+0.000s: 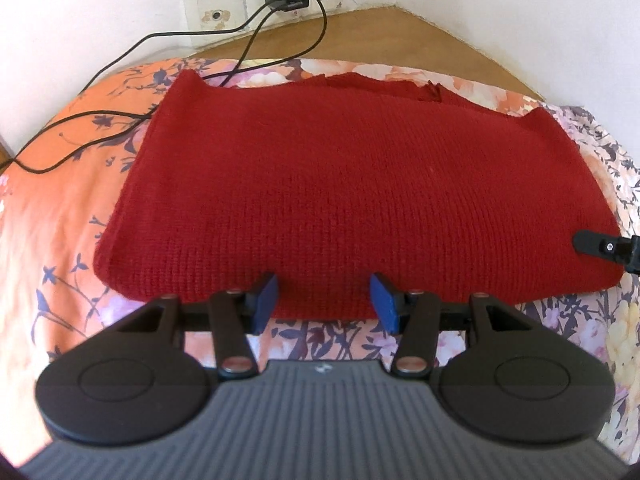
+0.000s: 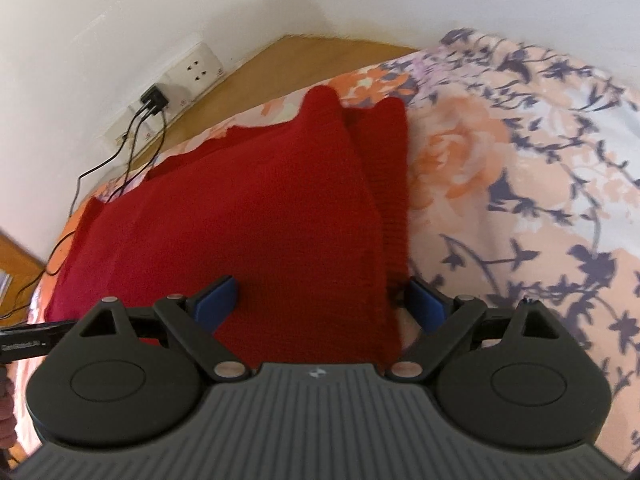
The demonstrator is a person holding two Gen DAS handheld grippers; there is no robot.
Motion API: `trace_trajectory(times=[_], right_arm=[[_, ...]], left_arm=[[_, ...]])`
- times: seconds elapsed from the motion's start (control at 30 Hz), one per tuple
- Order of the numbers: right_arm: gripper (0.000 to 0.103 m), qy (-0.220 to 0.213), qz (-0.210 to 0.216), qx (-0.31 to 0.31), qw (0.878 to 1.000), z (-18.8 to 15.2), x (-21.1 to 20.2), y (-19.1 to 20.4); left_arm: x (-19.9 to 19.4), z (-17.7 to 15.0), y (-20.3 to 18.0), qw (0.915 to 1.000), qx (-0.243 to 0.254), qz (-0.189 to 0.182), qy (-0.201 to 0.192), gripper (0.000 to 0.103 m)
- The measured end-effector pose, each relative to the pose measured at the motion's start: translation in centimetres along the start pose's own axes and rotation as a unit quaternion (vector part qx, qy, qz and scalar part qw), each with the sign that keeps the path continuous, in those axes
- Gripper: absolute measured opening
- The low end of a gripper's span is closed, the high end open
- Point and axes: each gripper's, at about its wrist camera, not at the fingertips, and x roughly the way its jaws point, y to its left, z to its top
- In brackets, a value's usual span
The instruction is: Fold small clothes
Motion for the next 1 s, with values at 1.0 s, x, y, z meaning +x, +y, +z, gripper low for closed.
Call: trace_trajectory(times=[1.0], right_arm=[[0.077,-0.053,0.139,0.126,0.981,0.5,0.6,-3.5]], left_arm=[[0.6,-1.2,-0.9,0.9997,0.004,0.022,0.010,0.053]])
